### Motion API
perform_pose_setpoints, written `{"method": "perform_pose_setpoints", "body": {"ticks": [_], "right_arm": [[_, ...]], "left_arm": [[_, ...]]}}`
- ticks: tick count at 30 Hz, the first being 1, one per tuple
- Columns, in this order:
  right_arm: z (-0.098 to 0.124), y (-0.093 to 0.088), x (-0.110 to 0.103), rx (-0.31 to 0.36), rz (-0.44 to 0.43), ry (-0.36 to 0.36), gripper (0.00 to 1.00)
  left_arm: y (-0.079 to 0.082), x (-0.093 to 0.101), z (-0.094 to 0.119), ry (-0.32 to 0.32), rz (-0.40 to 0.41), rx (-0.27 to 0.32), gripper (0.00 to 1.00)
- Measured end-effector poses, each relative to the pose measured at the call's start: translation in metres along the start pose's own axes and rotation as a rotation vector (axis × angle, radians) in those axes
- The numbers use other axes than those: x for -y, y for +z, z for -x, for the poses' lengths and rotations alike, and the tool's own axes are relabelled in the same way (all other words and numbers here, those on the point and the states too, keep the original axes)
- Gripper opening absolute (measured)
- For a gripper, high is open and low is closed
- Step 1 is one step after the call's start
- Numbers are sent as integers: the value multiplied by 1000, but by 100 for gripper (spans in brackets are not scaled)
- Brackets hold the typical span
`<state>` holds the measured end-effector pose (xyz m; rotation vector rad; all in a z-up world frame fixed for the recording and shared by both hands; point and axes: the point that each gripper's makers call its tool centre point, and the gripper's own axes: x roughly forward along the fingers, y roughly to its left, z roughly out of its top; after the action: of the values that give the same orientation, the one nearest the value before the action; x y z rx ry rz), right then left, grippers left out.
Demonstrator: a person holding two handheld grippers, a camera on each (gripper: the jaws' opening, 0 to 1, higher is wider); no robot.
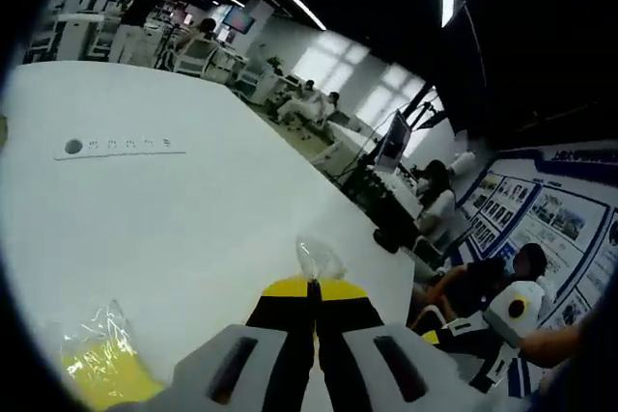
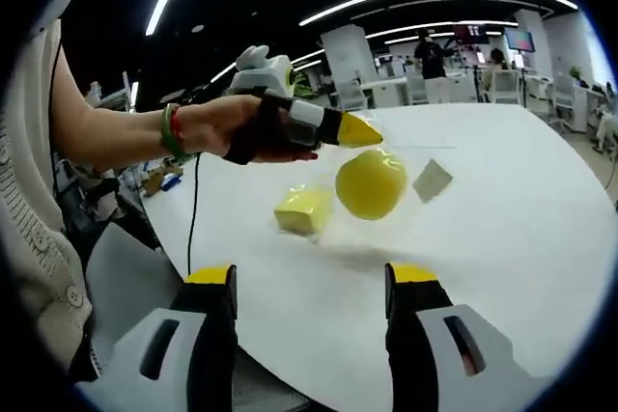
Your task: Compare the silicone blocks by pressing each to a similar depth, holding the contact briefly, and releasing to observe deformation and rebound differences across the visible hardness samples.
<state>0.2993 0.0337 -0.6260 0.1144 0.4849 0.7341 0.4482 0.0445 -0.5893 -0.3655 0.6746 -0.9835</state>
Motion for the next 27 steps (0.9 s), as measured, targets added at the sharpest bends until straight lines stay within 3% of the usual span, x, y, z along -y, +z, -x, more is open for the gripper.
{"method": "perform_pose_setpoints", "body": {"ticks": [7,17,21,27], "right_arm": [[-3,22,-2,4,72,8,63],[-25,63,-17,0,196,99,71],[-43,76,-36,-29,234,173,76],[-74,95,-70,-19,295,282,75]], "left_arm": [[18,16,43,-8,-58,41,0],[34,42,116,-35,-117,80,0],[35,49,142,-50,-121,88,0],[28,52,166,-54,-137,83,0]]}}
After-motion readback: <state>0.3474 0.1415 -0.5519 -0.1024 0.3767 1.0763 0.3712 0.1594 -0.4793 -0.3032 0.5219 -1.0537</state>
